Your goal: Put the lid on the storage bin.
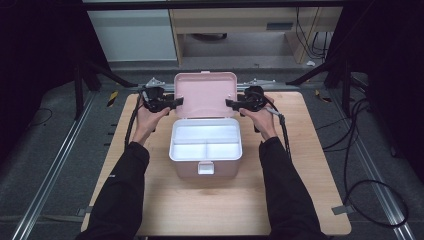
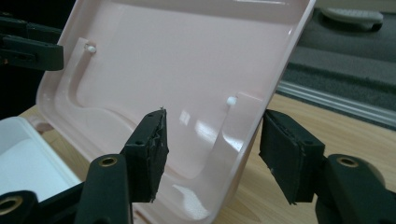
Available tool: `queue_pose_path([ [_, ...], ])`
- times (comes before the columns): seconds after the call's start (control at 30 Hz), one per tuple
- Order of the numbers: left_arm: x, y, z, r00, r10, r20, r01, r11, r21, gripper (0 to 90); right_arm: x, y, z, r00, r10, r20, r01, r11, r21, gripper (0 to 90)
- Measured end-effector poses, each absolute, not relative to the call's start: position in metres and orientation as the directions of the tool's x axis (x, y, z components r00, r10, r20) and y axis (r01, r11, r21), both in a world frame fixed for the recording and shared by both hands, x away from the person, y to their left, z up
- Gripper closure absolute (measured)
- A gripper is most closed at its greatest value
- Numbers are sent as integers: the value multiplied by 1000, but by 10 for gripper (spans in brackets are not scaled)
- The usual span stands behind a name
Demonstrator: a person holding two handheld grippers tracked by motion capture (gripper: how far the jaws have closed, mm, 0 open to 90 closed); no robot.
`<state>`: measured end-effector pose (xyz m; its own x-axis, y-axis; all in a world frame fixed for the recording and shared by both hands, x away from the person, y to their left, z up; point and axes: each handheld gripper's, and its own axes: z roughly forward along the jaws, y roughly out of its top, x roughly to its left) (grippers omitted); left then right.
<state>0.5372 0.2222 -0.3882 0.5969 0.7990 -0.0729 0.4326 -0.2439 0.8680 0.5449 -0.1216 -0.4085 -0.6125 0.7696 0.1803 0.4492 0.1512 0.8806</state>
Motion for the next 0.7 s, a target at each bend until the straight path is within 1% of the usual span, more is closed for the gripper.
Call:
queue_pose_path([
  [0.13,527,222,-377,601,797,-56,416,-252,874,530,535,-123,-400,-624,765,162,418,151,896,425],
  [0.23,513,224,-366,603,797,-36,381,-248,891,533,525,-121,-390,-637,759,137,390,164,906,425],
  [0.6,489,228,-357,629,777,-8,337,-264,904,547,504,-123,-375,-663,745,76,347,216,913,433],
  [0.7,481,227,-354,632,774,20,325,-289,901,547,498,-123,-371,-669,742,47,338,247,908,436],
])
